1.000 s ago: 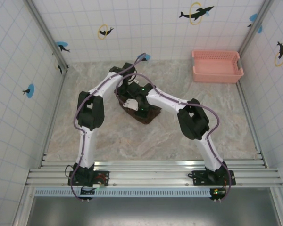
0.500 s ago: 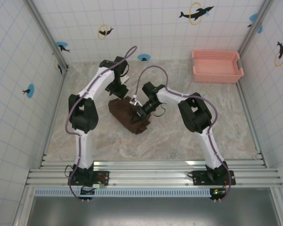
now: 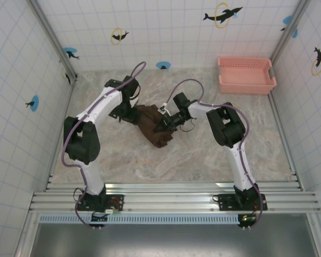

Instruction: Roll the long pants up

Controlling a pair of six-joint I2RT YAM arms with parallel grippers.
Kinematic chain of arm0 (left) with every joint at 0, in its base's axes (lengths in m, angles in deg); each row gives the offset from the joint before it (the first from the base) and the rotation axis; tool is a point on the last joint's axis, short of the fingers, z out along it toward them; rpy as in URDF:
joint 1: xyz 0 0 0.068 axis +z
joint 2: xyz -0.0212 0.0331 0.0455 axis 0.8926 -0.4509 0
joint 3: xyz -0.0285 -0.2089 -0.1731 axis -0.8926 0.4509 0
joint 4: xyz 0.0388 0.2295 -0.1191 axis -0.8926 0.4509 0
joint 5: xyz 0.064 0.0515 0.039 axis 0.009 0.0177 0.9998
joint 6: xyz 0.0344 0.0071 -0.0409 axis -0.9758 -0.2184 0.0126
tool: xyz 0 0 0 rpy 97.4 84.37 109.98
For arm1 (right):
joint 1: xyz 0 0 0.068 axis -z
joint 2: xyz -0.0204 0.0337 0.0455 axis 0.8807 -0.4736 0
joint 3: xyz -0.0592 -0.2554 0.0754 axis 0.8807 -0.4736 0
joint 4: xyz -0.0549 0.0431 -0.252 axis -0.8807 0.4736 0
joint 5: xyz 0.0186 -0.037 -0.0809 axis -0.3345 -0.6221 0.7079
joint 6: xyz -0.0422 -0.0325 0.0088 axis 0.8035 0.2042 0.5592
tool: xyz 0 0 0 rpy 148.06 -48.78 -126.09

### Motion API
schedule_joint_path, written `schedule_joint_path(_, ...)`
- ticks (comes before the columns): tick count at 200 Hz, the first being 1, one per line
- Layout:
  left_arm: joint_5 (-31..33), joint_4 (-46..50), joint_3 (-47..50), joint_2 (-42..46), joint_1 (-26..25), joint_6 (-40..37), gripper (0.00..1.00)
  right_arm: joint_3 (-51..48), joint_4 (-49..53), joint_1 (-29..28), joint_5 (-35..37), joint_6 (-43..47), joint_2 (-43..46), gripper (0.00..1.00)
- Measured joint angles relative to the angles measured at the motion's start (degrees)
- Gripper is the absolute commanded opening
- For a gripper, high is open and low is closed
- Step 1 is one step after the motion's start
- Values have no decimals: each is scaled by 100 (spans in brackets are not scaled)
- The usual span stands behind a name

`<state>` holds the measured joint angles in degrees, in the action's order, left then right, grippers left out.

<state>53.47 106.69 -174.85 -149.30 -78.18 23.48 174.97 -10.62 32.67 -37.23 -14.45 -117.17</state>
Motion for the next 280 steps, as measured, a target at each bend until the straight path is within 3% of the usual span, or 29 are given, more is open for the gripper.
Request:
schedule_joint_path(58,-1604,-1392,1351,170,326,1445,98,9,-31,35,-85,-13,-68,12)
schedule_joint_path(109,-2061,-2212,1499,463,354,2096,98,72,9,151,-234,-9,-166,12)
schedule_joint_path(151,-2874,-3434,1799,774,581,2824,98,219,192,149,-315,109,-273,11)
schedule_joint_path(214,-3370,-3794,1639,-155,706,3145,97,323,376,149,-345,238,-332,11)
schedule_joint_path(232,-3370,-3773,1519,-426,697,3121,85,361,461,149,-332,304,-332,11)
schedule_joint_path(261,-3259,-3206,776,-861,614,2900,31,461,706,138,-271,546,-334,12)
schedule_joint_path(280,-3084,-2632,258,-1058,520,2719,23,525,846,138,-201,686,-334,18)
